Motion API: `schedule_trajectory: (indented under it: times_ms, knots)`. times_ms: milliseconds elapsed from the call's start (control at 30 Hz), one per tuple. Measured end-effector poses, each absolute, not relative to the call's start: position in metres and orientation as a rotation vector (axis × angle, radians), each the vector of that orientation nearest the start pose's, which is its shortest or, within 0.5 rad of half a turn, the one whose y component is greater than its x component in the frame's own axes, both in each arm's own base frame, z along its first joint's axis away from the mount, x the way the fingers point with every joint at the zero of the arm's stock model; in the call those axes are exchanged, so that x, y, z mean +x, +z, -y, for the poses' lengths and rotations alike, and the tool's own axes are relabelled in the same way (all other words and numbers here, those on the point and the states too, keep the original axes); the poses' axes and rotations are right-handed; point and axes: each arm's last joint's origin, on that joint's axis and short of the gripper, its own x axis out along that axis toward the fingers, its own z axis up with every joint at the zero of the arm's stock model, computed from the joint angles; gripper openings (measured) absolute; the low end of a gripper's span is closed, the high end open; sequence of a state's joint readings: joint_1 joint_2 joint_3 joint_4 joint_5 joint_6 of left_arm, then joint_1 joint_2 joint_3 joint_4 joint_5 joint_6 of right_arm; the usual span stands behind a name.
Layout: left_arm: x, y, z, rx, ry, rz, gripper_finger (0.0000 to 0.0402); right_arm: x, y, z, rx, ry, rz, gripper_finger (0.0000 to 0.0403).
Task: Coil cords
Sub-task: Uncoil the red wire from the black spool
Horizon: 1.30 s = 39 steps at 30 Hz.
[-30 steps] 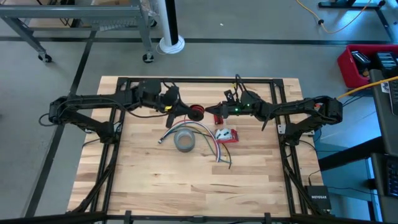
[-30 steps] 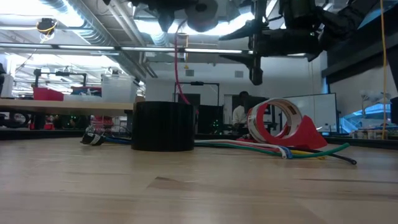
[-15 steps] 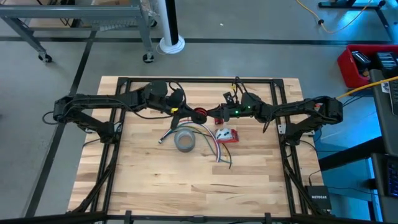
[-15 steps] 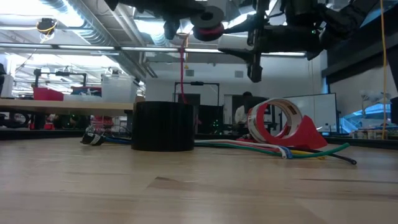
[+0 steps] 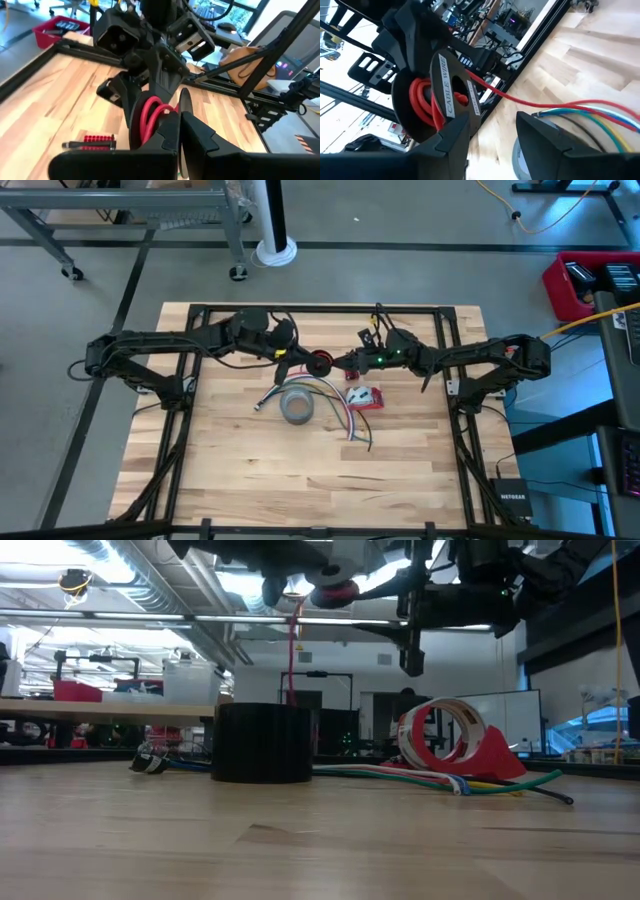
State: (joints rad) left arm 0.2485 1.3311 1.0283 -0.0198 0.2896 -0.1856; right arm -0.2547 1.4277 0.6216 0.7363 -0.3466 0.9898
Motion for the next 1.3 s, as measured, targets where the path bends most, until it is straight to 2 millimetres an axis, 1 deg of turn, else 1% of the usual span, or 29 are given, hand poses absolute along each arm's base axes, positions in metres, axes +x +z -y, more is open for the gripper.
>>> schedule_trajectory:
  times_ms: [167, 333, 467, 633, 833, 933, 1200, 1300]
  knots:
    - [0.289, 0.304, -0.061, -0.306, -0.001, -0.427, 0.0, 0.28, 0.224, 0.074, 1.009, 0.044, -0.092, 0.0166]
    - [0.287, 0.298, -0.058, -0.246, -0.026, -0.496, 0.0, 0.278, 0.224, 0.081, 1.012, 0.081, -0.115, 0.0166]
    - [0.293, 0.296, -0.06, -0.195, -0.046, -0.467, 0.0, 0.278, 0.223, 0.081, 0.984, 0.079, -0.114, 0.0166]
    - [0.302, 0.282, -0.062, -0.218, -0.052, -0.516, 0.0, 0.278, 0.224, 0.081, 0.969, 0.081, -0.11, 0.0166]
    - [0.314, 0.284, -0.064, -0.2, -0.093, -0.409, 0.0, 0.278, 0.223, 0.08, 0.964, 0.09, -0.125, 0.0166]
    - [0.316, 0.287, -0.064, -0.196, -0.101, -0.373, 0.0, 0.278, 0.223, 0.08, 0.963, 0.097, -0.127, 0.0165]
    - [0.317, 0.289, -0.064, -0.218, -0.098, -0.348, 0.0, 0.278, 0.223, 0.08, 0.961, 0.117, -0.132, 0.0165]
    - [0.318, 0.29, -0.064, -0.219, -0.098, -0.336, 0.0, 0.278, 0.224, 0.078, 0.96, 0.126, -0.134, 0.0156]
